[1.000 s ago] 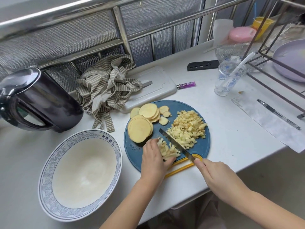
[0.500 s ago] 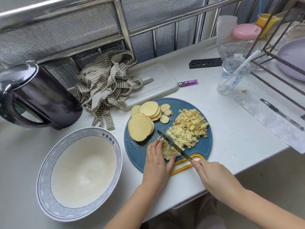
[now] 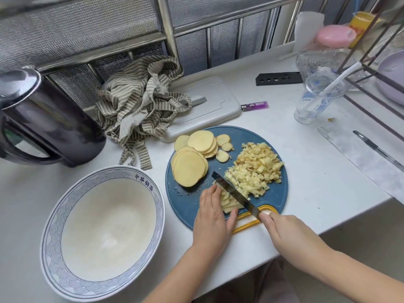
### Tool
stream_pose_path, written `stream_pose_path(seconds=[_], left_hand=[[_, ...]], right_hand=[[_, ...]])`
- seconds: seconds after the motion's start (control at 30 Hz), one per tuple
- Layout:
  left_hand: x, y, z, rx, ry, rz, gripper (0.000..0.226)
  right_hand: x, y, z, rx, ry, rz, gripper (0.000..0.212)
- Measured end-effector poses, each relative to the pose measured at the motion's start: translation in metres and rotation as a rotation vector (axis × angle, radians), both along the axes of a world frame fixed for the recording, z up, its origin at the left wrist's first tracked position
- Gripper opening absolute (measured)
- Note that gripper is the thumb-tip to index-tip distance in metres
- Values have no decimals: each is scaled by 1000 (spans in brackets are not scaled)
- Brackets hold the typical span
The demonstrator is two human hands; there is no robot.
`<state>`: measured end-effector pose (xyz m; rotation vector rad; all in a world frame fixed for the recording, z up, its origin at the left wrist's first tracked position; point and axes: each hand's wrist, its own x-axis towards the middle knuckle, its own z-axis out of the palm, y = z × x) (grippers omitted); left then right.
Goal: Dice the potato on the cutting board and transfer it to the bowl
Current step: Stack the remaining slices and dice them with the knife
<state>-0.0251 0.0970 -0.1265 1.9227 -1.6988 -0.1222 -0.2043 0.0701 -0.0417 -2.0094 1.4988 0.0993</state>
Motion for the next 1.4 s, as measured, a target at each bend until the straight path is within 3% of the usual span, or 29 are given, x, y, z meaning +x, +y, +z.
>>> stream_pose_path(seconds=[0.1,0.23,0.53,0.67,1.0,1.07,1.2,1.4], left_hand=[[1,-1,-2,-11,-4,-5,63],[-1,-1,1,-16,-22,3,62],[-1,1,11,67,62,61,63],[5,-3,11,91,20,33,65],[20,-8,26,162,203,-125,76],[24,-12,33,149,269,-128,61],[33,-35,54,124,210,-116,18],[33,-73,81,439,-20,-273,15]], right_hand=[[9,2,-1,-55,98,29,43],[21,6,-3,-165,204,106,46],[5,-1,-7,0,-148,-133,49],[4,1,-3,-39,-91,-128,51],[-1,-1,5,-5,-143,-125,56],[-1,-3,5,0,-146,-124,58],[-1,-4,8,-7,-188,-146,66],[-5,-10,25,-51,-276,-213,54]])
